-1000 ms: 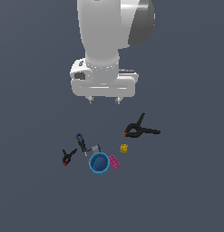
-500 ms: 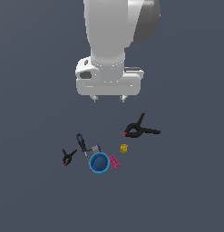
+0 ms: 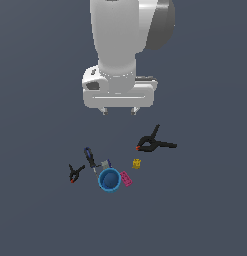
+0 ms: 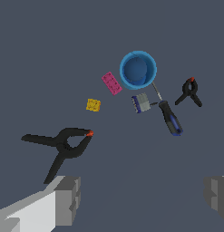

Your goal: Pick up a designated object from a clutter of objects.

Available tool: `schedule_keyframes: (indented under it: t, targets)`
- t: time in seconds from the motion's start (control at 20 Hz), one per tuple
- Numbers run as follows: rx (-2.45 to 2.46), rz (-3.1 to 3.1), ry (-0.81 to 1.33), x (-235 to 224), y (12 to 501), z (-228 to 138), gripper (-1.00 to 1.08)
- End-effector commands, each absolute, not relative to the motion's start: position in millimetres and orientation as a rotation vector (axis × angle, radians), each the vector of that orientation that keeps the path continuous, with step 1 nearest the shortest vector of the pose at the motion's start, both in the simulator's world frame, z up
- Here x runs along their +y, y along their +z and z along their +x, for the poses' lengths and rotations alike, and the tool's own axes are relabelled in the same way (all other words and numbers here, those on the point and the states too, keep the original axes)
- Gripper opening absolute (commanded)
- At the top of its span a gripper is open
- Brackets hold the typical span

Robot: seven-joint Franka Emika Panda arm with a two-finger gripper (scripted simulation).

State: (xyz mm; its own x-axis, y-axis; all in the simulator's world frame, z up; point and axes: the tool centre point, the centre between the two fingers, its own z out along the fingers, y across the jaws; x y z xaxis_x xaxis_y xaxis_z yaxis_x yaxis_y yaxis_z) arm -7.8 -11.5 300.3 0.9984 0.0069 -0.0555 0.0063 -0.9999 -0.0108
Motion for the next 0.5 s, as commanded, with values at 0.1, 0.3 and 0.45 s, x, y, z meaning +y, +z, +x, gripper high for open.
schedule_keyframes:
  t: [0.1,0.3,0.45]
  targets:
    - [-0.003,-3.126,0.082,-22,290,3,1.0]
    - [0.007,-3.123,0.074,-37,274,18,1.0]
    - [0.017,-3.12,0.066,-52,258,32,1.0]
